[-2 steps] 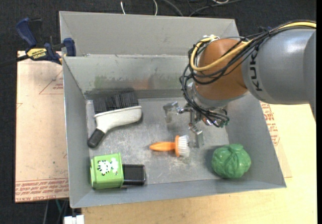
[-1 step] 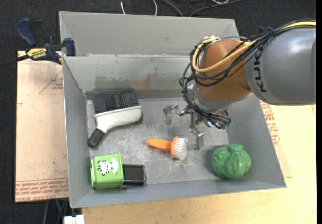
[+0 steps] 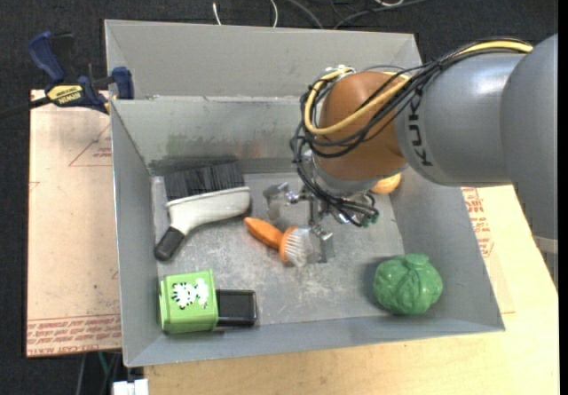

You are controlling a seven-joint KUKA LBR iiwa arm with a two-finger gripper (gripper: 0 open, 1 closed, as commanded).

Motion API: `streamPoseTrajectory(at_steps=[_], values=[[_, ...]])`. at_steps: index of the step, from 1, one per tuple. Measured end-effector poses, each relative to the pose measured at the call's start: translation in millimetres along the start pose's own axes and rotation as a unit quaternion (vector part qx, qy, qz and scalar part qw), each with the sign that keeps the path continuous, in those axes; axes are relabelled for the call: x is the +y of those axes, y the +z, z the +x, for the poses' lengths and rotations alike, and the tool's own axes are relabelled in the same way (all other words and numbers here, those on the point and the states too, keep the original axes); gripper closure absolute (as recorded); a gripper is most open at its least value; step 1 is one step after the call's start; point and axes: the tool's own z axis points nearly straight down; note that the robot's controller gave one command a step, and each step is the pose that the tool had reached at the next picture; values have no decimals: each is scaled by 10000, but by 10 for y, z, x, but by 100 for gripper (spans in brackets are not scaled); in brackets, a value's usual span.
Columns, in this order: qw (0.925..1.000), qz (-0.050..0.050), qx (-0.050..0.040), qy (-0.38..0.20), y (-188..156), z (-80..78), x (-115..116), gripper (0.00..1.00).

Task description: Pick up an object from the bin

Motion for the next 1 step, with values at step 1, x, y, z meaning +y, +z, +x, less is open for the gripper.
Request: streamPoseTrajectory(at_steps=[1], values=[[9999, 23, -44, -146, 213, 73, 364, 100]])
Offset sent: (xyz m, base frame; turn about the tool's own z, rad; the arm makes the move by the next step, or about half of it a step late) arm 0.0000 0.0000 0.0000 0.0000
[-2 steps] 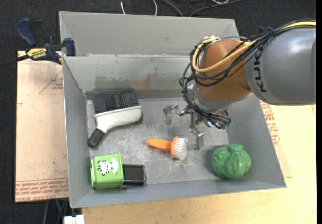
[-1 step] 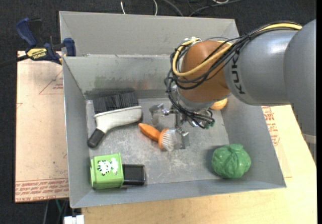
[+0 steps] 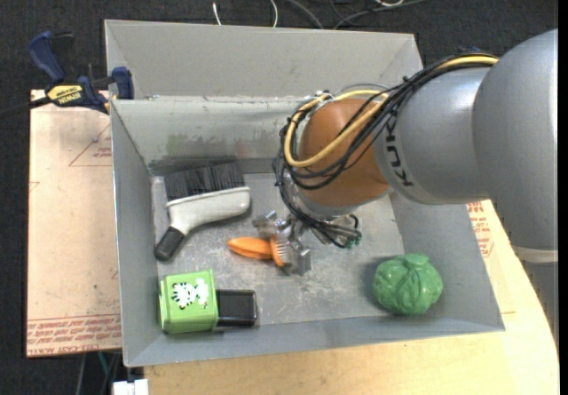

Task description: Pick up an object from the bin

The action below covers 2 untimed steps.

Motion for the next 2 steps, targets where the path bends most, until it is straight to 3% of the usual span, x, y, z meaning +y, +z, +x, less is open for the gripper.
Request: streamPoseTrajectory(at_steps=[1, 2], values=[[10000, 1, 0, -2, 0, 0, 0, 100], [10000, -16, 34, -2, -595, 78, 187, 100]])
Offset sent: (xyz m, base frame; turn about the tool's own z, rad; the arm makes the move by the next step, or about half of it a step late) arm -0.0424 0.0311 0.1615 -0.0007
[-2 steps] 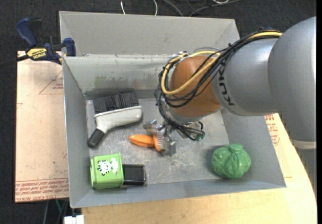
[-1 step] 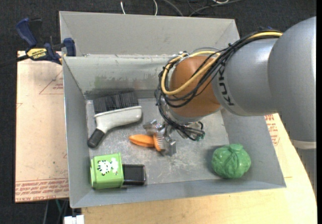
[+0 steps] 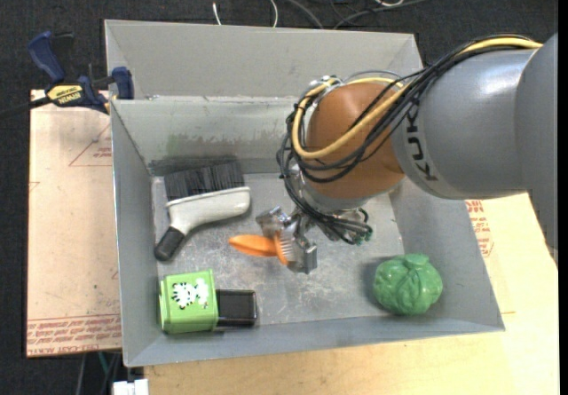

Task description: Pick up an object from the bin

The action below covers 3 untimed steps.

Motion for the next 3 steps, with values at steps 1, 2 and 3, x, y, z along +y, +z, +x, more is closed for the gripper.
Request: streamPoseTrajectory(at_steps=[1, 2, 3], values=[[10000, -1, -10, 65, -390, -82, -43, 100], [9996, 27, -62, -257, -521, 14, -94, 100], [9993, 26, -73, -369, 179, -264, 110, 100]])
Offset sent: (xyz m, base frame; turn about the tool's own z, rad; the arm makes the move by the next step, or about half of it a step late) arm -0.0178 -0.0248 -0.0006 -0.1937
